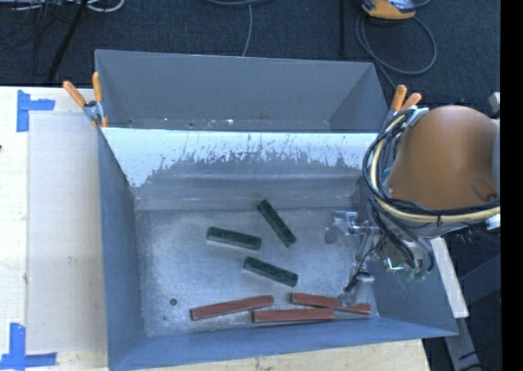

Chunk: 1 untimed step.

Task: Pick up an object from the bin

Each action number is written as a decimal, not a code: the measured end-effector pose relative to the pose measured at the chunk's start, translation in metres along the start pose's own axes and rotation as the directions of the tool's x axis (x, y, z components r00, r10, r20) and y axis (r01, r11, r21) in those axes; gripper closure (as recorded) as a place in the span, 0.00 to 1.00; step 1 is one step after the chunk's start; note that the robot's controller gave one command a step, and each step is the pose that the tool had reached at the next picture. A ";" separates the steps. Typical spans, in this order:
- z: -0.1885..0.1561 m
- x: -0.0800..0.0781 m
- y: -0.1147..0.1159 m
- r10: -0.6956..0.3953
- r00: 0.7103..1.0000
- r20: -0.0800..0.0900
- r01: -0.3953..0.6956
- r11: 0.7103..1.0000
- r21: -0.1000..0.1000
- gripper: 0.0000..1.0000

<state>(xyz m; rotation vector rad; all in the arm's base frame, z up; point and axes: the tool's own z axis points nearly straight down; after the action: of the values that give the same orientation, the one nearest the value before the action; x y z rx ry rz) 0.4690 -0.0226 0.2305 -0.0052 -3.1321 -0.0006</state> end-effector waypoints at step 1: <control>-0.004 -0.001 0.000 -0.001 1.000 0.008 0.001 1.000 0.000 0.00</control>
Offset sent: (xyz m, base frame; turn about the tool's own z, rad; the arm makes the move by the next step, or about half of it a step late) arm 0.0355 0.0703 -0.1605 0.1935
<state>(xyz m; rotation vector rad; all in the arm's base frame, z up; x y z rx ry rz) 0.4704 -0.0225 0.2341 -0.0034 -3.1398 -0.0001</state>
